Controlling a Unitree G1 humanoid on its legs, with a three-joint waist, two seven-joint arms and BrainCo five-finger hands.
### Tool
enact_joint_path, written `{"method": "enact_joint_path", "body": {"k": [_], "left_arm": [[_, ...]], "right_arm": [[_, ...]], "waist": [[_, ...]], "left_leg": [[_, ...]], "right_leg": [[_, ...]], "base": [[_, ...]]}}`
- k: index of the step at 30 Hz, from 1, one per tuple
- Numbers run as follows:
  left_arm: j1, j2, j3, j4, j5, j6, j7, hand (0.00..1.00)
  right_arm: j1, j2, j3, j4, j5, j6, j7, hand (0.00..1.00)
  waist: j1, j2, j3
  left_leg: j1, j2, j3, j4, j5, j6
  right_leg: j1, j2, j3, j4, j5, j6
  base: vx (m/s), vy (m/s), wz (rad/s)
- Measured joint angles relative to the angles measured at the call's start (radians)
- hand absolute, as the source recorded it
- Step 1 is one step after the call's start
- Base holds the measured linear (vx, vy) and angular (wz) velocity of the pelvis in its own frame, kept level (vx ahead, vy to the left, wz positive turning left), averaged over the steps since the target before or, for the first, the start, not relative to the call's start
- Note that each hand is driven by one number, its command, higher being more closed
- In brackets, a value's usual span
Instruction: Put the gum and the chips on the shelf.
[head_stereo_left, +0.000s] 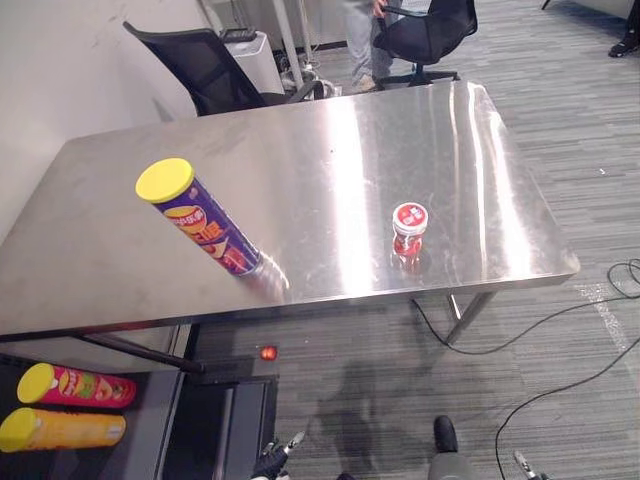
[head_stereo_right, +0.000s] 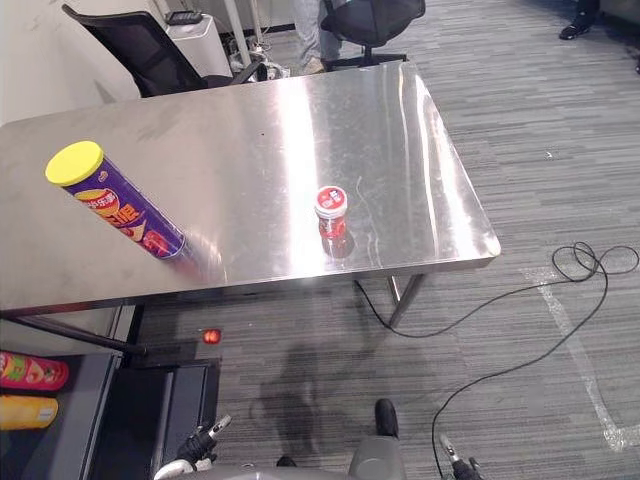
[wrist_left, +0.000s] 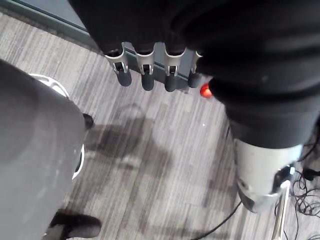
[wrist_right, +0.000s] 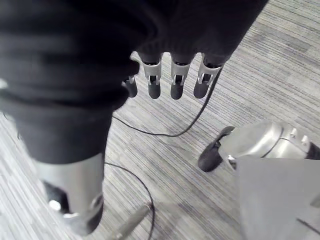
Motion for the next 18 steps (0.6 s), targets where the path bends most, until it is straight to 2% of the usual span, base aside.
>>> {"method": "enact_joint_path", "body": {"k": [5, 8, 9, 10, 13, 14, 17, 18], "left_arm": [[0.015, -0.003, 0.051, -0.024, 0.000, 0.000, 0.000, 0.00], [0.026, -0.008, 0.085, -0.039, 0.000, 0.000, 0.001, 0.00], [0.035, -0.020, 0.116, -0.049, 0.000, 0.000, 0.001, 0.00], [0.039, -0.026, 0.131, -0.054, 0.000, 0.000, 0.002, 0.00], [0.043, -0.059, 0.188, -0.078, 0.000, -0.003, 0.003, 0.00], [0.037, -0.072, 0.212, -0.084, 0.000, -0.007, 0.003, 0.00], [0.032, -0.096, 0.224, -0.102, 0.000, -0.007, 0.005, 0.00], [0.033, -0.106, 0.226, -0.111, 0.005, -0.007, 0.008, 0.00]], "right_arm": [[-0.037, -0.009, -0.094, -0.040, 0.096, -0.003, -0.026, 0.00], [-0.032, -0.015, -0.101, -0.189, 0.137, -0.004, -0.058, 0.00], [-0.024, -0.020, -0.101, -0.340, 0.140, -0.011, -0.090, 0.00], [-0.021, -0.024, -0.101, -0.396, 0.140, -0.020, -0.100, 0.00], [-0.027, -0.059, -0.115, -0.668, 0.114, -0.051, -0.176, 0.00], [-0.031, -0.073, -0.137, -0.750, 0.067, -0.069, -0.210, 0.00], [-0.037, -0.099, -0.183, -0.895, -0.007, -0.090, -0.260, 0.00], [-0.040, -0.109, -0.195, -0.946, -0.043, -0.092, -0.280, 0.00]], "waist": [[0.001, 0.000, 0.000], [-0.001, -0.002, 0.001], [0.001, 0.002, -0.001], [0.001, 0.005, -0.003], [0.001, 0.018, -0.013], [0.004, 0.018, -0.014], [0.008, 0.018, -0.020], [0.008, 0.010, -0.024]], "left_leg": [[0.013, 0.041, 0.025, -0.032, -0.015, -0.022], [0.016, 0.060, 0.048, -0.029, -0.017, -0.025], [0.016, 0.067, 0.073, -0.028, -0.019, -0.029], [0.016, 0.069, 0.084, -0.027, -0.019, -0.030], [0.015, 0.079, 0.115, -0.036, -0.014, -0.038], [0.015, 0.085, 0.117, -0.042, -0.011, -0.043], [0.016, 0.093, 0.120, -0.048, -0.003, -0.054], [0.018, 0.095, 0.122, -0.057, 0.004, -0.057]], "right_leg": [[0.003, 0.045, 0.003, -0.035, 0.019, -0.016], [-0.001, 0.063, 0.014, -0.041, 0.012, -0.029], [-0.014, 0.069, 0.019, -0.041, 0.007, -0.031], [-0.018, 0.071, 0.019, -0.041, 0.009, -0.035], [-0.040, 0.088, 0.033, -0.036, 0.028, -0.038], [-0.043, 0.095, 0.032, -0.035, 0.034, -0.038], [-0.046, 0.105, 0.029, -0.035, 0.034, -0.037], [-0.046, 0.109, 0.025, -0.035, 0.035, -0.037]], "base": [[-0.11, -0.113, -0.12], [-0.13, -0.134, -0.22], [-0.07, -0.103, -0.35], [-0.06, -0.113, -0.44], [0.00, -0.082, -0.23], [0.01, -0.101, -0.14], [0.00, -0.086, -0.03], [-0.01, -0.087, 0.00]]}}
